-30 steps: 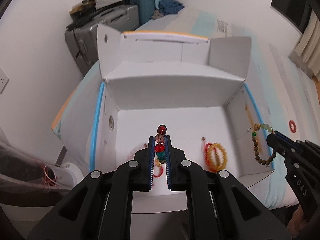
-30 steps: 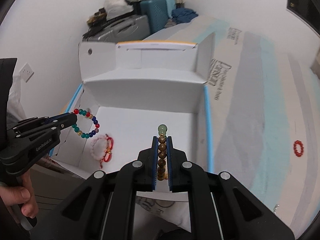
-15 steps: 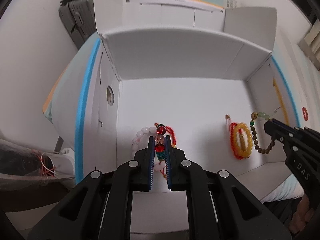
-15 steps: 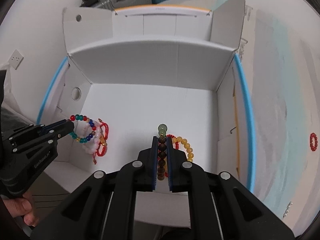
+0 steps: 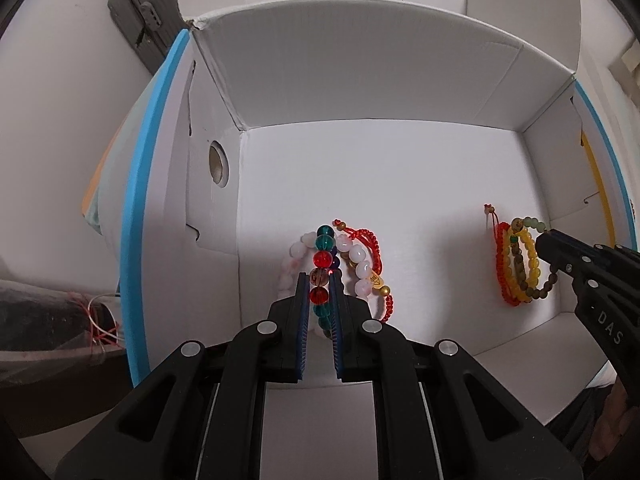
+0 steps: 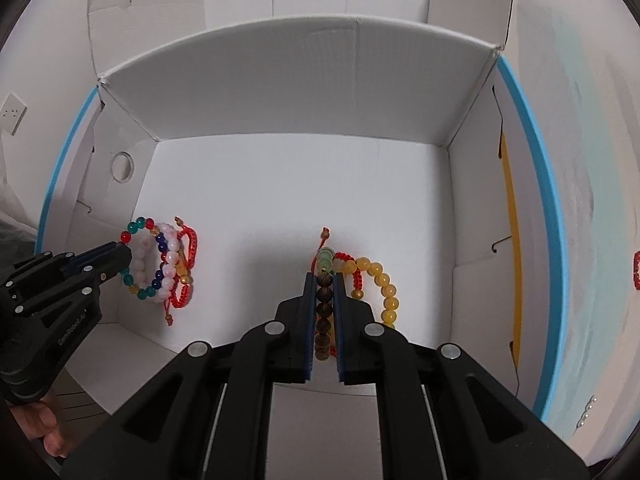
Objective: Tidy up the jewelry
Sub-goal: 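Lower both tools into the box and open them to release bracelets, then withdraw both tools from the box back over the bed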
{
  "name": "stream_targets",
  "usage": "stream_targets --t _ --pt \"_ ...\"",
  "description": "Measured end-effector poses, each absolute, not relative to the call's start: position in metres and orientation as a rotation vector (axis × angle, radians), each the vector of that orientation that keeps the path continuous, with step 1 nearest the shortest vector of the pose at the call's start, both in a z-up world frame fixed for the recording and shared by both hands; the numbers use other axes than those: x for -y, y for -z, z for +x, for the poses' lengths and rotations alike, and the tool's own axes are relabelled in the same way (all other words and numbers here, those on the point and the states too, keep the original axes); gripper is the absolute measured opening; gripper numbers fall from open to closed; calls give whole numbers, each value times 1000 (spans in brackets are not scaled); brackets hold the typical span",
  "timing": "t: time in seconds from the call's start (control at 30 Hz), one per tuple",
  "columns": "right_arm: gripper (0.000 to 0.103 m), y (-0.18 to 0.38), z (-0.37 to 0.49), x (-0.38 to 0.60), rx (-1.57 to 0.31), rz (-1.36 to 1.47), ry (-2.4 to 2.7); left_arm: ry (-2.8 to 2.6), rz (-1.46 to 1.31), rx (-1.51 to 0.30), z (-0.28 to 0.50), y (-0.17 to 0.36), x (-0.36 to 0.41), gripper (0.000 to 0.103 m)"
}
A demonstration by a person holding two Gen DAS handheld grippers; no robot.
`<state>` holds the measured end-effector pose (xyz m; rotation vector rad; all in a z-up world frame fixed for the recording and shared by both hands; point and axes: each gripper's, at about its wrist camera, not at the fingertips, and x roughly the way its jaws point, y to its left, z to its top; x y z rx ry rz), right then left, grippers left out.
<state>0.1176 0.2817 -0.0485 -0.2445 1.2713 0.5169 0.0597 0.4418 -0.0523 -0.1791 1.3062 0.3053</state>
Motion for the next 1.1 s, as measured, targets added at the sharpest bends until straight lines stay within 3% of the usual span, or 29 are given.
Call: stream_targets --t 0.43,0.47,0.5,0.6,0.7,0.8,0.93,1.1 --pt "10 51 112 -282 -1281 -240 -538 -316 -165 -1293 57 49 -439 12" --pt "18 49 112 -282 -1275 -238 -543 -320 -163 -1286 56 47 -438 12" --pt "33 46 110 -281 -1262 -237 -547 -322 -160 -1278 56 44 -437 13" --pt "52 32 106 -278 -1212 -234 -557 -329 -162 -1255 53 35 -436 14" --pt "59 16 101 -273 -1180 -224 -574 -353 -154 -1217 51 22 -436 37" --pt "68 1 97 -266 -1137 -221 -575 -367 -147 -1185 49 10 -433 47" --pt "71 -17 94 -259 -1095 -214 -578 -399 -127 -1143 47 -3 -429 74" --pt "83 -37 93 -238 -1036 -216 -559 -406 -126 -1100 45 -19 -419 87"
